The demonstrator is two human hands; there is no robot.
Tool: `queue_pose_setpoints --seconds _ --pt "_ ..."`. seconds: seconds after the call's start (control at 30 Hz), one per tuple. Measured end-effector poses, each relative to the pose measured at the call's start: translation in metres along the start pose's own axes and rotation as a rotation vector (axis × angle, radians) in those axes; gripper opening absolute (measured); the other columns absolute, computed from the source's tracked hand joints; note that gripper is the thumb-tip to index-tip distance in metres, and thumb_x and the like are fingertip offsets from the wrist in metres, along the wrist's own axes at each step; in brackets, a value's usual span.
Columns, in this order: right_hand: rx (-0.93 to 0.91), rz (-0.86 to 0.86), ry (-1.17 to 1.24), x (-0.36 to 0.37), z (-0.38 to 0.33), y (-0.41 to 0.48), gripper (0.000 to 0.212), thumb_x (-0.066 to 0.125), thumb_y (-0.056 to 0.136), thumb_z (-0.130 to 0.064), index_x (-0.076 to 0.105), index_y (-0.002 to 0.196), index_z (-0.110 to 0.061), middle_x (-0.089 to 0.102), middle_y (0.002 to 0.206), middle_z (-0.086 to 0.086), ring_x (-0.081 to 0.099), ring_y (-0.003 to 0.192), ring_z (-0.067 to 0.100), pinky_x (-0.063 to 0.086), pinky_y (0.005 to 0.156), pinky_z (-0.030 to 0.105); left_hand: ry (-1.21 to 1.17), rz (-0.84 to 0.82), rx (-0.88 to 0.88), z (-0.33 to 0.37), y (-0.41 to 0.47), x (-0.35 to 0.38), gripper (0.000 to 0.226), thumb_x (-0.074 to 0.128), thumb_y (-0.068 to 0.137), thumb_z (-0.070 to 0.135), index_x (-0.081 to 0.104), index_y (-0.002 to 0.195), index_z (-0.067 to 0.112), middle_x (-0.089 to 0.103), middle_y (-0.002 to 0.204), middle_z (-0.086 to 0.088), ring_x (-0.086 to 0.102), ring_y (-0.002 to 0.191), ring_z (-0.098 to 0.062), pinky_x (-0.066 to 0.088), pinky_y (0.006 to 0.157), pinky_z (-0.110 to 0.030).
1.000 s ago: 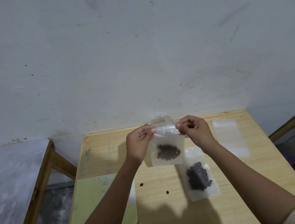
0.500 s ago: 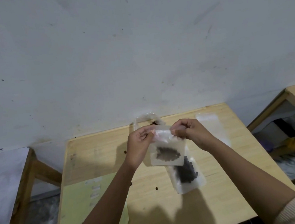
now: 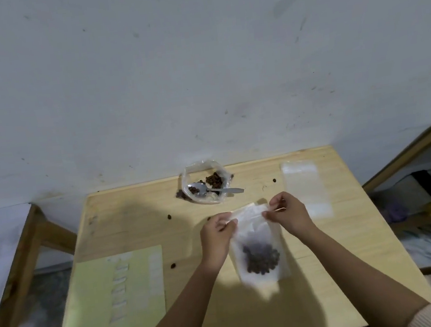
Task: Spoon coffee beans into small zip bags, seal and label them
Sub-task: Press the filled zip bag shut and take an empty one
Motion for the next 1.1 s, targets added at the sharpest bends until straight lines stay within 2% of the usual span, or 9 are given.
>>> queue_pose_setpoints --seconds 0.07,0.17,0.27,0.43,0.57,0.67,0.77,0.97,1.1 --pt "-0.036 0.022 -0.025 0.001 0.006 0.005 0.022 0.074 0.073 0.000 0.055 0.083 -0.005 0.058 0.076 0.000 0.057 0.071 0.014 0.046 0.063 0.010 0.104 0.084 0.013 -0.004 0.005 0.007 0.018 0.070 0.082 0.008 0.065 0.098 0.014 0.067 0.090 -0.008 0.064 0.082 -0.019 0.052 0.075 -0.021" --pt "-0.080 -0.007 -0.027 0.004 0.011 0.014 0.017 0.070 0.075 0.002 0.059 0.084 -0.006 0.059 0.077 -0.004 0.057 0.073 0.012 0.043 0.062 0.003 0.203 0.227 0.052 0.000 0.010 0.014 0.015 0.071 0.080 0.008 0.064 0.091 0.015 0.062 0.079 0.003 0.057 0.073 -0.011 0.041 0.063 -0.003" --pt "-0.133 -0.088 -0.054 0.011 0.014 0.024 0.020 0.067 0.077 0.005 0.060 0.087 -0.010 0.061 0.087 -0.002 0.058 0.082 0.012 0.047 0.075 0.008 0.227 0.282 0.080 -0.001 0.011 0.018 0.019 0.069 0.081 0.007 0.063 0.098 0.012 0.064 0.085 0.002 0.058 0.079 -0.012 0.041 0.065 -0.004" --pt "-0.198 -0.229 -0.169 0.022 0.026 0.034 0.026 0.068 0.079 -0.004 0.063 0.102 -0.015 0.058 0.109 -0.005 0.054 0.100 0.010 0.045 0.091 0.023 0.404 0.384 0.148 -0.005 0.007 0.024 0.038 0.069 0.083 0.015 0.056 0.118 0.007 0.057 0.116 -0.006 0.052 0.107 -0.019 0.040 0.091 -0.023" --pt "-0.307 -0.206 -0.176 0.007 0.024 0.044 0.022 0.066 0.083 -0.010 0.065 0.105 -0.014 0.060 0.109 -0.006 0.053 0.101 0.006 0.042 0.091 0.016 0.467 0.459 0.333 0.008 -0.004 0.048 0.033 0.067 0.085 0.014 0.059 0.116 0.007 0.054 0.118 -0.008 0.044 0.112 -0.015 0.027 0.094 -0.004" --pt "-0.321 -0.088 -0.124 -0.030 0.028 0.060 0.020 0.062 0.084 -0.004 0.069 0.099 -0.014 0.065 0.107 -0.003 0.058 0.101 0.008 0.042 0.085 0.005 0.466 0.376 0.463 0.024 -0.005 0.087 0.025 0.058 0.087 0.023 0.061 0.107 0.009 0.057 0.109 -0.005 0.046 0.104 -0.007 0.033 0.093 -0.006" --pt "-0.264 0.024 -0.160 -0.071 0.041 0.073 0.020 0.059 0.084 -0.001 0.065 0.099 -0.011 0.065 0.107 0.003 0.059 0.102 0.018 0.045 0.086 0.020 0.490 0.202 0.486 0.029 0.001 0.130 0.026 0.051 0.086 0.027 0.061 0.104 0.011 0.056 0.104 0.004 0.047 0.097 -0.002 0.042 0.088 -0.021" --pt "-0.156 0.021 -0.321 -0.123 0.077 0.092 0.034 0.057 0.087 -0.008 0.056 0.121 -0.009 0.057 0.125 0.009 0.051 0.118 0.023 0.032 0.095 0.018 0.620 -0.019 0.174 0.005 0.024 0.200 0.052 0.050 0.095 0.024 0.032 0.142 0.010 0.030 0.149 -0.005 0.025 0.136 -0.016 0.018 0.109 -0.021" --pt "-0.161 -0.011 -0.272 -0.126 0.080 0.096 0.036 0.058 0.088 -0.011 0.055 0.124 -0.011 0.057 0.125 0.005 0.051 0.118 0.019 0.032 0.097 0.017 0.631 -0.027 0.110 -0.001 0.029 0.220 0.054 0.044 0.098 0.024 0.024 0.146 0.010 0.021 0.154 -0.005 0.017 0.141 -0.016 0.012 0.110 -0.020"
Point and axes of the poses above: each hand's wrist, its own y-axis towards the middle knuckle, its own x-axis out of the palm, z = x × y, the point moved 3 cm from there along y, towards the middle knuckle
